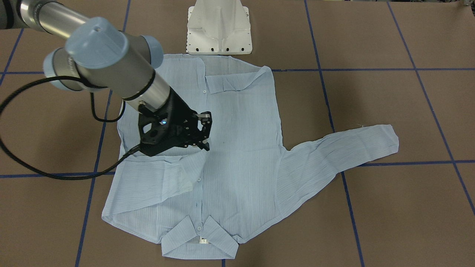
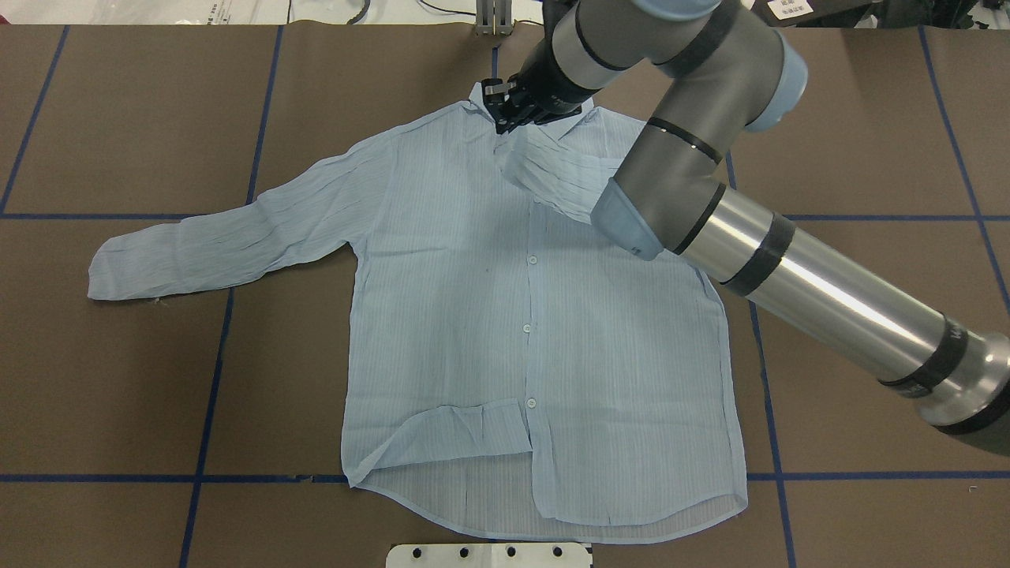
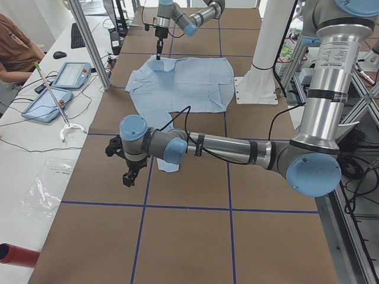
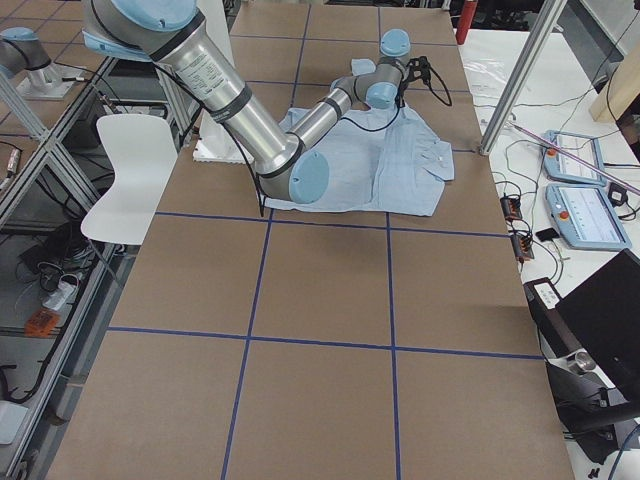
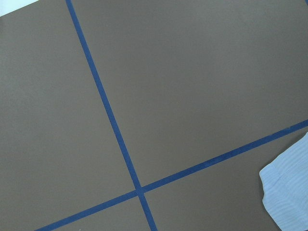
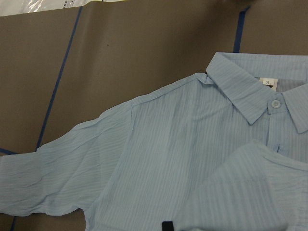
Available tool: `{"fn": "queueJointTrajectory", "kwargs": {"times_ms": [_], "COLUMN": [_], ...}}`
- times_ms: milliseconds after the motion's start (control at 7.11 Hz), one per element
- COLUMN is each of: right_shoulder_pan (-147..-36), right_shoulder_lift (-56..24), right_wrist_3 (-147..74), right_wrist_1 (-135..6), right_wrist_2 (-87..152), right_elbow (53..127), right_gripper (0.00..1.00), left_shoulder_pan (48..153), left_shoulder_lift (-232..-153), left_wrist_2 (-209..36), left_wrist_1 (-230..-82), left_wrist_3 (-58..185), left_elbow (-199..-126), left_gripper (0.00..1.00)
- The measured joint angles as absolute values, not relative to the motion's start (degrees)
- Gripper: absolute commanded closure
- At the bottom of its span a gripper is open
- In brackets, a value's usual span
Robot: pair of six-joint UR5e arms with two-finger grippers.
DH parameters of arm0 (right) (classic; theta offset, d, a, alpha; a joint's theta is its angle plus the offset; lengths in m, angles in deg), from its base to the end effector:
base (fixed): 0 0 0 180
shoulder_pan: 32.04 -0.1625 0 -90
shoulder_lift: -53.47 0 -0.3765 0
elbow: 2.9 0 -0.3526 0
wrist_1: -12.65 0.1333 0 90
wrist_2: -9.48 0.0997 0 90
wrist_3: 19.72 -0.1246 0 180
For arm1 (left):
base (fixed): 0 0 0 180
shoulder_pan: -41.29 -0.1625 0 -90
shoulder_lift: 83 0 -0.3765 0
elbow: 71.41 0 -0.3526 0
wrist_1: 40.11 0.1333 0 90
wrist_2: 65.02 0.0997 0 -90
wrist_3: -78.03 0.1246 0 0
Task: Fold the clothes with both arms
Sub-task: 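Fold the held sleeve across the shirt toward the collar with right gripper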
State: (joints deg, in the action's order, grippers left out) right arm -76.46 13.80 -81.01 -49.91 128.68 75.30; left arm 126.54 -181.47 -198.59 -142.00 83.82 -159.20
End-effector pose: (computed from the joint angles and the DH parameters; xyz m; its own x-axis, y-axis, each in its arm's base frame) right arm -0.4532 -0.5456 0.1364 0.3957 -0.1993 0.8965 -0.1170 0.9573 0.2645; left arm -0.0035 -0.5309 0.5512 0.6927 0.3681 -0.6202 -0.1493 0.9145 0.3760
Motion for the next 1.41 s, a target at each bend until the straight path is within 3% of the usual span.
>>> {"fn": "queueJointTrajectory", "kwargs": {"times_ms": [141,281,422,843,1406], "right_shoulder_pan": [-74.3,-72.6,-71.0,-66.3,-66.7], "right_shoulder_lift": [17.5,21.7,25.0,27.4,26.4], "right_wrist_3": [-80.7,-80.3,-79.7,-79.1,-80.1], "right_wrist_1": [-49.9,-49.6,-48.9,-43.7,-48.8], "right_wrist_2": [126.6,125.0,123.2,115.6,114.5], "right_elbow": [69.1,61.9,55.6,50.2,55.7], "right_gripper": [1.0,0.54,0.01,0.0,0.0], "left_shoulder_pan": [126.5,126.5,126.5,126.3,119.5], "left_shoulder_lift": [-181.5,-181.6,-182.1,-183.3,-183.1], "left_wrist_2": [-198.6,-198.6,-198.6,-198.6,-197.9], "left_wrist_1": [-142.2,-142.5,-143.0,-149.1,-164.5], "left_wrist_3": [83.8,83.7,83.0,78.8,63.3], "left_elbow": [-158.8,-158.4,-157.7,-153.7,-149.0], "left_gripper": [0.0,0.0,0.0,0.0,0.01]}}
